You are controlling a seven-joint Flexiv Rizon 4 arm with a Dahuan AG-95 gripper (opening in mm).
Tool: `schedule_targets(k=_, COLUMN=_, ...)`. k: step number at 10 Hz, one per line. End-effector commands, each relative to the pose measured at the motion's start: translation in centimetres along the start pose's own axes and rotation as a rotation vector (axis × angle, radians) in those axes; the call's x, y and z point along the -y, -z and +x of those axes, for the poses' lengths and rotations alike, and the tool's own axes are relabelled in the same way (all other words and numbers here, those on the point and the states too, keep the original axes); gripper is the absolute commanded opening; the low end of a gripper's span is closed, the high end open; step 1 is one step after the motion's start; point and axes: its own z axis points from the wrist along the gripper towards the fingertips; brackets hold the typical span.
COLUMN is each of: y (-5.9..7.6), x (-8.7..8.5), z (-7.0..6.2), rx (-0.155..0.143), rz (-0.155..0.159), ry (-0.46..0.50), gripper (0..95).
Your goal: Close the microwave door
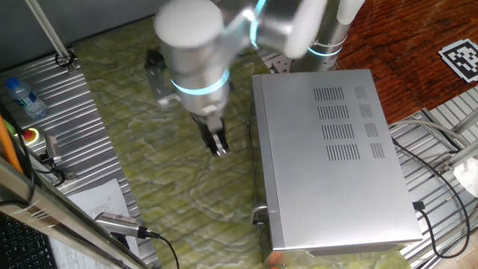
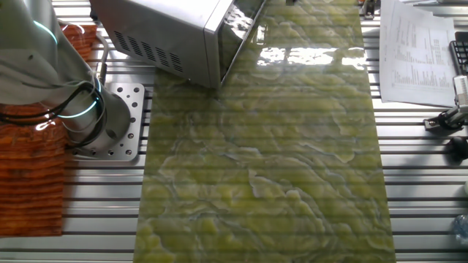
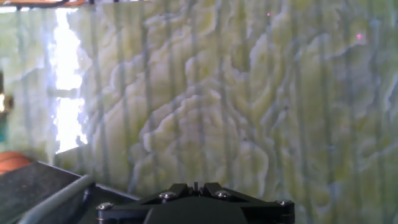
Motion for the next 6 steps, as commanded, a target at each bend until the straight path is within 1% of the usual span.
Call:
schedule_targets(k=1, y=0.1, x=3.0, z=-0.9, rx=0.01, rz=0.042, ry=0.065, gripper=0.0)
schedule_targets(k=2, y=-0.4, x=6.2, z=-1.5, rx=0.034, rz=0.057, ry=0.085, gripper=0.0)
schedule_targets(k=3, y=-0.6, x=7.1, z=-1.7, rx=0.041, rz=0.055, ry=0.093, gripper=0.0)
schedule_targets(k=6, y=-0.5, x=7.2, z=-1.5, rx=0.046, rz=0.056, ry=0.1, gripper=0.0)
